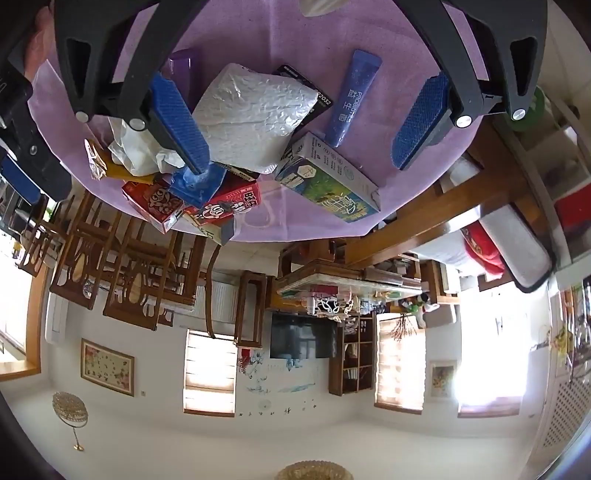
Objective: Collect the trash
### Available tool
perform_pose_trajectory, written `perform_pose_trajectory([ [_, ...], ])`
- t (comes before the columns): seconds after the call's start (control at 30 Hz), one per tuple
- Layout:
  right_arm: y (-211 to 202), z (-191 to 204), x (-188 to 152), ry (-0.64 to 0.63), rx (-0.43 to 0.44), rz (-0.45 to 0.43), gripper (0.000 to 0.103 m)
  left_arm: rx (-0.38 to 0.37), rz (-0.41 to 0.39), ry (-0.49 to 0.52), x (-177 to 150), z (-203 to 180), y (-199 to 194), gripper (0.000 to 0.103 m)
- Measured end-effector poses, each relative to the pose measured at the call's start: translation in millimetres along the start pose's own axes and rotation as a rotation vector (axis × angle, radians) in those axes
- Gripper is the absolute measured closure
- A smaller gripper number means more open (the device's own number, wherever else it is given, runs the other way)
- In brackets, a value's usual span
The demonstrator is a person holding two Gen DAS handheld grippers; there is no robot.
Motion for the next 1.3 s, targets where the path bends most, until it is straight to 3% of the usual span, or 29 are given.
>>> perform_pose_trajectory([
  [0.3,-1.7,-4.6,-0.9,0.019,-0.014,0.024,0.004,0.015,-0.026,0.043,4.7,-10.7,1.0,0.005],
  [1.3,-1.2,-12.4,0.3,0.058,-0.006,0.043,0.004,0.012,-0.031,0.051,1.6,-10.6,-6.0,0.005],
])
Point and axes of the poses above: each gripper's, at about its wrist camera, not at the fingertips, and y roughly the way its jaws point, z to its left, x to its top, the point moved 7 cm from there along y, roughly the way its jaws point, and after that the axes turned 6 degrees about y, right-handed, at the moved point
